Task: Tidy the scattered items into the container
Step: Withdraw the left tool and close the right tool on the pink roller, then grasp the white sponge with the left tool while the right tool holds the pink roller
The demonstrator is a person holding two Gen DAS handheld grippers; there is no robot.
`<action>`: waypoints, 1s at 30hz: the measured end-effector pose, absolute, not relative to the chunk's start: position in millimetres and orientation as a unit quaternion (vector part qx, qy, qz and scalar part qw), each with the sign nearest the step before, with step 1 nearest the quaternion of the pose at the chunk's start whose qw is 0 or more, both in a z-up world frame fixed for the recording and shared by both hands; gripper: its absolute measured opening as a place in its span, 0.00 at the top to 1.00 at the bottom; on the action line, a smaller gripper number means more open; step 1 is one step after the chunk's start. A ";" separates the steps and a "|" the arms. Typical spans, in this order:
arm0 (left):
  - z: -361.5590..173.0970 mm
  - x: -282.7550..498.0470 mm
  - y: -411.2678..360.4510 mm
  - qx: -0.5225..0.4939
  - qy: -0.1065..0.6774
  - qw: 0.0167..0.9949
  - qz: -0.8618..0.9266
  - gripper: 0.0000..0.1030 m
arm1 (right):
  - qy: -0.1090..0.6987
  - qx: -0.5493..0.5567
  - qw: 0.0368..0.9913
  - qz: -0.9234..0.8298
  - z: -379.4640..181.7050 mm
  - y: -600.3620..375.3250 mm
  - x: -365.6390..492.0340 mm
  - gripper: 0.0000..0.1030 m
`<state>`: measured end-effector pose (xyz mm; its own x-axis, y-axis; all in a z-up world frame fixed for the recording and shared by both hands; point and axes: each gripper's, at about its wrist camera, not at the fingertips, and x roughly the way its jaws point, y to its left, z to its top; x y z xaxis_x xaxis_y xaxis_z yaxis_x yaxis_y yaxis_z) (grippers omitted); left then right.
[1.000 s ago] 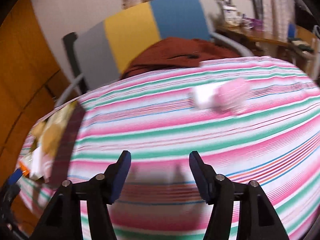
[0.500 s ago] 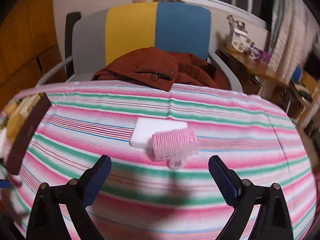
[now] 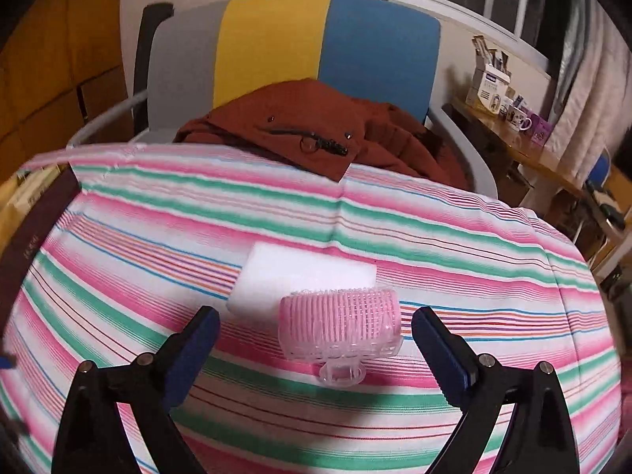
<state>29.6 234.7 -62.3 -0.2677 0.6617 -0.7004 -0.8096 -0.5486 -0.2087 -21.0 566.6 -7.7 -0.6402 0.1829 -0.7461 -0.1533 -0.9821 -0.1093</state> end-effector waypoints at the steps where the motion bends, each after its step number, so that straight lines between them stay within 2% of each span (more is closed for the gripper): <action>1: -63.5 29.3 234.8 -0.389 0.094 0.466 0.790 0.22 | -0.025 -0.419 0.094 0.903 -11.2 566.0 -23.0 0.08; 2: -64.0 29.4 234.8 -0.389 0.093 0.466 0.789 0.21 | -0.032 -0.422 0.097 0.901 -13.9 565.5 -24.5 0.10; 4: -63.9 31.3 234.8 -0.386 0.096 0.468 0.789 0.20 | -0.036 -0.425 0.101 0.899 -16.9 566.2 -25.9 0.27; 5: -64.0 32.2 234.6 -0.386 0.097 0.468 0.790 0.20 | -0.040 -0.427 0.103 0.898 -18.0 566.6 -26.3 0.31; 18: -67.1 29.0 235.8 -0.387 0.092 0.472 0.787 0.20 | -0.038 -0.440 0.079 0.894 -15.2 554.3 -17.6 0.32; 30: -56.4 21.4 252.1 -0.412 0.085 0.466 0.779 0.18 | -0.087 -0.510 -0.013 0.856 -10.0 524.4 28.4 0.32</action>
<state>21.4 252.1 -56.4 -0.2276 0.6550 -0.7205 -0.7955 -0.5519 -0.2504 28.4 524.4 -10.0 -0.4795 0.0669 -0.8750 0.1098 -0.9847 -0.1355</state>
